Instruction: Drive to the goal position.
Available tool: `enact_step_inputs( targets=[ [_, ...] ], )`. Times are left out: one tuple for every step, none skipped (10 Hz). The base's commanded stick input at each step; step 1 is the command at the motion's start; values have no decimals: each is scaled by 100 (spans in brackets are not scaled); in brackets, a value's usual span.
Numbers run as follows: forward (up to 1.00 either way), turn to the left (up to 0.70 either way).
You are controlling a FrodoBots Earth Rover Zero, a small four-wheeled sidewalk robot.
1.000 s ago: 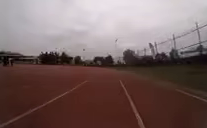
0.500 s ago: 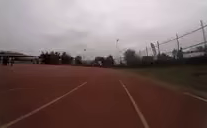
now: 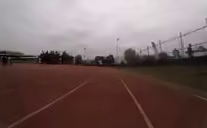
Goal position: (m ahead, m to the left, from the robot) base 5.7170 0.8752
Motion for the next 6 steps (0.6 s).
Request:
enact_step_inputs(
  targets=[
    [70,0],
    [70,0],
    [70,0],
    [70,0],
    [70,0],
    [70,0]
  ],
)
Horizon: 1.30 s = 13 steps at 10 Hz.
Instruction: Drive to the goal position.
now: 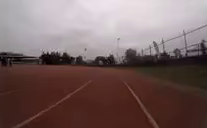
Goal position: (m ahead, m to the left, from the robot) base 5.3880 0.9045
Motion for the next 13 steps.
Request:
enact_step_inputs(
  targets=[
    [70,0],
    [70,0],
    [70,0],
    [70,0],
    [70,0],
    [70,0],
    [70,0],
    [70,0],
    [70,0],
    [70,0],
    [70,0],
    [70,0],
    [70,0]
  ],
)
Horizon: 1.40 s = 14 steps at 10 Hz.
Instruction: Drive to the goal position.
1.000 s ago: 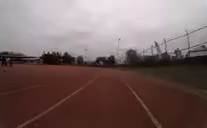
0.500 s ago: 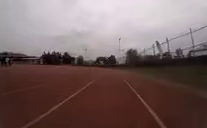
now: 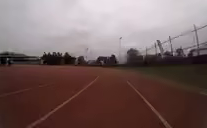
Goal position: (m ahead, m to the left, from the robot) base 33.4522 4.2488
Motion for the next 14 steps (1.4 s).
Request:
enact_step_inputs(
  targets=[
    [70,0],
    [70,0],
    [70,0],
    [70,-17],
    [70,-35],
    [70,-35],
    [70,-35],
    [70,-35],
    [70,-35],
    [70,-35],
    [70,-20],
    [70,-1],
    [70,0],
    [70,0]
  ],
)
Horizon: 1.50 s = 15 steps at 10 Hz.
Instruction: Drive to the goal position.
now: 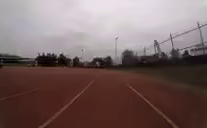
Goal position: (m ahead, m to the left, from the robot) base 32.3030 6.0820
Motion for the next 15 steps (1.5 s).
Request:
enact_step_inputs(
  targets=[
    [70,0],
    [70,0],
    [70,0],
    [70,0],
    [70,0],
    [70,0],
    [70,0],
    [70,0],
    [70,0],
    [70,0],
    [70,0],
    [70,0],
    [70,0],
    [70,0],
    [70,0]
  ],
)
